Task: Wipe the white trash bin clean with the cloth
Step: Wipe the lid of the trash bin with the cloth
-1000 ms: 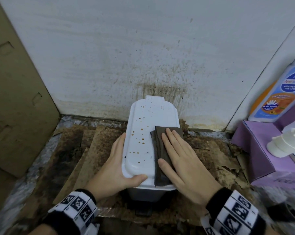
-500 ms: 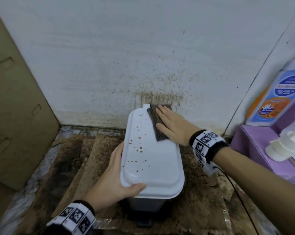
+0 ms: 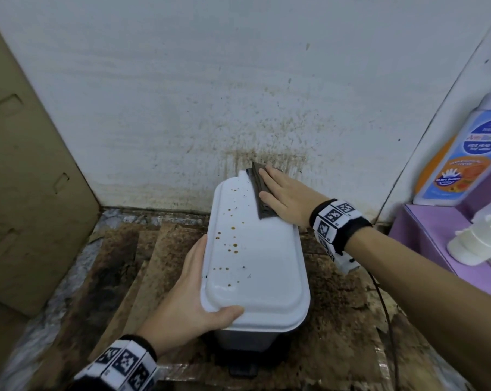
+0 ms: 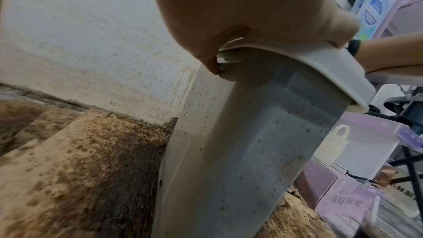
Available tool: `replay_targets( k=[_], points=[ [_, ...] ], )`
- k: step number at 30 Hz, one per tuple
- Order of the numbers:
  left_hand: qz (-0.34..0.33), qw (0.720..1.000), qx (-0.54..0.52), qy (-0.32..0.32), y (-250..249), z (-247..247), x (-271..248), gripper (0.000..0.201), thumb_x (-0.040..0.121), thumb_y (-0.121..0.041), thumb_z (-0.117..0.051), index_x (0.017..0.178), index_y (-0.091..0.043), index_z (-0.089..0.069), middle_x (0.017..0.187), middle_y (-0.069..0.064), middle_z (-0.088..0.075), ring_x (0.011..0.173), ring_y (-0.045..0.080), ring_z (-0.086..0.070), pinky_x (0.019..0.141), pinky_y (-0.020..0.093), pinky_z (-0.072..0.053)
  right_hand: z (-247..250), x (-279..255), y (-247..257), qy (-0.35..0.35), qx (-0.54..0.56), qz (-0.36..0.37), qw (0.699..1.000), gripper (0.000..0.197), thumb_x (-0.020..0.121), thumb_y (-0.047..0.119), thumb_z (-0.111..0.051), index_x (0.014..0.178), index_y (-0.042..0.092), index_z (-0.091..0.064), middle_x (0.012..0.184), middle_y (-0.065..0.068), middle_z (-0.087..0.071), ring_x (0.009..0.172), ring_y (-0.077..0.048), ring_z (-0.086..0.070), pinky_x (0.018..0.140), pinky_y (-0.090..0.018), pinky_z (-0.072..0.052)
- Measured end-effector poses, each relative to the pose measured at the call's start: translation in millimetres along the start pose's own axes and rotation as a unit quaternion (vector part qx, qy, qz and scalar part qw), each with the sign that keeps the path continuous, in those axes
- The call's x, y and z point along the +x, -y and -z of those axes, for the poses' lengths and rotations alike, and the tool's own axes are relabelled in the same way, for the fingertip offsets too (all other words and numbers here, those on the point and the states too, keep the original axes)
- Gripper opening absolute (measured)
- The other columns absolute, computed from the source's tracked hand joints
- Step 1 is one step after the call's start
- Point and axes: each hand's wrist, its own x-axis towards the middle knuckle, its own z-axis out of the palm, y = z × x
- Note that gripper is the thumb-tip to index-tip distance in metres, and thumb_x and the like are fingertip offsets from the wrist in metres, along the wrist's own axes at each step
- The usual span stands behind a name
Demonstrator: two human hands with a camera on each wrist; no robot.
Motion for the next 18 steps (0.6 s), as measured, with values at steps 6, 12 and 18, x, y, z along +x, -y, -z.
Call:
replay_targets(
  k=[6, 12, 18],
  points=[
    [0.003, 1.0, -0.002, -0.006, 2.6, -1.7, 0.8, 0.128, 0.064, -0.069, -0.083, 0.157, -0.051, 0.003, 0.159, -0.038, -0.003, 0.144, -0.019, -0.015, 0.114, 0.027, -0.027, -19.5, -50.5, 16.5, -0.023, 0.016, -0.006, 1.0, 0.067, 0.107, 0.053, -0.015, 0.162, 0.02, 0.004, 0.17, 0.002, 0.012, 0.156, -0.012, 0.014, 0.128, -0.038, 0.001],
    [0.007, 1.0, 0.003, -0.008, 5.2, -2.4, 0.7, 0.13, 0.064, -0.068, -0.084, 0.158, -0.047, 0.003, 0.161, -0.035, -0.003, 0.148, -0.012, -0.015, 0.119, 0.032, -0.027, -34.9, -121.4, 54.1, -0.05, 0.067, 0.002, 0.996, 0.067, 0.107, 0.056, -0.018, 0.162, 0.026, 0.006, 0.168, 0.01, 0.02, 0.151, -0.002, 0.026, 0.124, -0.025, 0.011],
    [0.012, 1.0, -0.002, -0.009, 6.7, -3.2, 1.3, 0.131, 0.063, -0.07, -0.083, 0.159, -0.046, 0.003, 0.162, -0.034, -0.002, 0.149, -0.01, -0.014, 0.122, 0.037, -0.028, -44.9, -144.0, 68.3, -0.073, 0.028, -0.004, 0.997, 0.07, 0.104, 0.059, -0.011, 0.162, 0.024, 0.003, 0.169, 0.007, 0.015, 0.152, -0.005, 0.023, 0.124, -0.027, 0.008]
  ],
)
